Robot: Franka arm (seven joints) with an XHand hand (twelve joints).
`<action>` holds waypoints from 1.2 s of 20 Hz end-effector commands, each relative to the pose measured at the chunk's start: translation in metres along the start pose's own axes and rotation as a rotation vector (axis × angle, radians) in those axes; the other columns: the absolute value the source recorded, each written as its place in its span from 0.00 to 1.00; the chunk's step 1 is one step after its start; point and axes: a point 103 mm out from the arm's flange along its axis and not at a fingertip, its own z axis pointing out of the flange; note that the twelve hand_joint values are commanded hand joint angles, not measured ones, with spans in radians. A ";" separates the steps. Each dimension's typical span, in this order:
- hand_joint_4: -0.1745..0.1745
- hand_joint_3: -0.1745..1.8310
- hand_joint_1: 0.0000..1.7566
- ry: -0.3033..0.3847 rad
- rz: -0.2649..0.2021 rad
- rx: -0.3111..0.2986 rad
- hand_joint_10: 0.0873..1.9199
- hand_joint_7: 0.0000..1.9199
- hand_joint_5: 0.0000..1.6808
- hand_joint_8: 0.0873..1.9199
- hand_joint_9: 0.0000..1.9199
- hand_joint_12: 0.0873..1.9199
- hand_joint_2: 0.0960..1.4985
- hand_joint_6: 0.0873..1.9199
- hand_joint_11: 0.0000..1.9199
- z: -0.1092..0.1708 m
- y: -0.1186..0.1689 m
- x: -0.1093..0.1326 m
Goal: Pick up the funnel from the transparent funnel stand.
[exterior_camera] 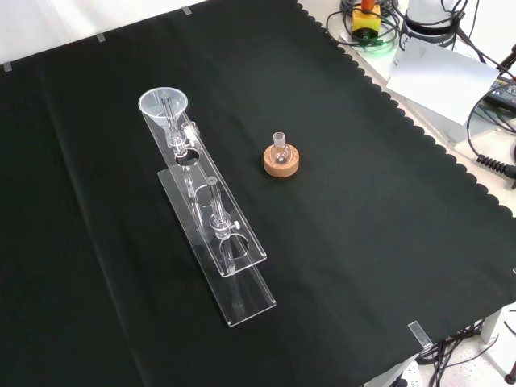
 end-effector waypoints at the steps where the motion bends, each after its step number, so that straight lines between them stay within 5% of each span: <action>1: 0.55 0.32 0.05 -0.014 0.002 -0.011 0.30 0.02 0.14 0.26 0.11 0.70 0.72 0.00 0.02 -0.001 0.000 0.001; 15: 0.59 0.28 0.00 -0.056 0.065 0.021 0.29 0.02 0.14 0.24 0.10 0.70 0.80 0.00 0.01 0.017 0.017 0.017; 24: 0.58 0.28 0.00 -0.056 0.098 0.068 0.29 0.03 0.15 0.24 0.11 0.70 0.80 0.00 0.01 0.041 0.060 -0.002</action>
